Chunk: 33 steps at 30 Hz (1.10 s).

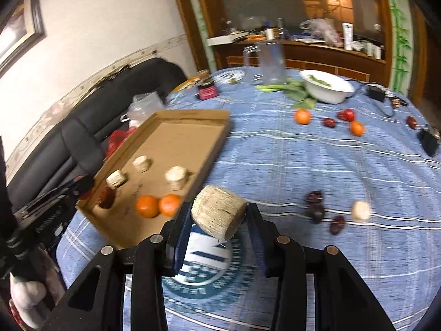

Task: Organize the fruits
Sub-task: 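Lift the tomato and the white cube and carry them toward the tray, then lower the tomato and the white cube into the cardboard tray with both tools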

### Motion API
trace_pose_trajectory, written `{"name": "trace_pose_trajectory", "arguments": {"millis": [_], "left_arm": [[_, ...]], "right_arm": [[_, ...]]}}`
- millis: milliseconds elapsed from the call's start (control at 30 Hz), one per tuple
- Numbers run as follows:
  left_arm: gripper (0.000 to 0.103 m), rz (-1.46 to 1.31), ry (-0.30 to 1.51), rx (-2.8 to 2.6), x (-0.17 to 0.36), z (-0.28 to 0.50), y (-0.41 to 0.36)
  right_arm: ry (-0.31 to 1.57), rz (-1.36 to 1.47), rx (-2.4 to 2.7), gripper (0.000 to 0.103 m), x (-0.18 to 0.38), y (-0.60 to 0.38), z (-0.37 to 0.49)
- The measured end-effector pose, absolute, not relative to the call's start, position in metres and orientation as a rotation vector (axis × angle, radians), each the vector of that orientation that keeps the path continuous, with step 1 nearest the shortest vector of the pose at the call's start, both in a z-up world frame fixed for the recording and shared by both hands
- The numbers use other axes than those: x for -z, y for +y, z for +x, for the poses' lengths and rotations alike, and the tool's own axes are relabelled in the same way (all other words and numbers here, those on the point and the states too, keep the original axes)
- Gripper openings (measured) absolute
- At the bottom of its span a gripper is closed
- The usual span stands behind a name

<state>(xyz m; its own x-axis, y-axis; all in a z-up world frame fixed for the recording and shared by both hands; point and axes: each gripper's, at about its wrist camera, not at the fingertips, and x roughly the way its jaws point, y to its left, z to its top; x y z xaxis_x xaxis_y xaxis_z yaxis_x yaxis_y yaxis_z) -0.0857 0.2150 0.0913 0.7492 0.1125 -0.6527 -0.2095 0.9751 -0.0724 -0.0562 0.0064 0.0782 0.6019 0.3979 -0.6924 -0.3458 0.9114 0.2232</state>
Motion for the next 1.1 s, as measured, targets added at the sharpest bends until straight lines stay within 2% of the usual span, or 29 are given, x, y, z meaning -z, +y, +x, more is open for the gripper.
{"name": "trace_pose_trajectory", "arguments": {"millis": [633,1100], "left_arm": [[0.028,-0.177,0.767,-0.153,-0.070,-0.048,0.243],[0.028,-0.136,0.872,-0.090,-0.046,0.001,0.237]], "right_arm": [[0.864,-0.049,-0.529,0.044,-0.061,0.112,-0.007],[0.922,-0.024,-0.461,0.043,-0.044,0.123,0.073]]}}
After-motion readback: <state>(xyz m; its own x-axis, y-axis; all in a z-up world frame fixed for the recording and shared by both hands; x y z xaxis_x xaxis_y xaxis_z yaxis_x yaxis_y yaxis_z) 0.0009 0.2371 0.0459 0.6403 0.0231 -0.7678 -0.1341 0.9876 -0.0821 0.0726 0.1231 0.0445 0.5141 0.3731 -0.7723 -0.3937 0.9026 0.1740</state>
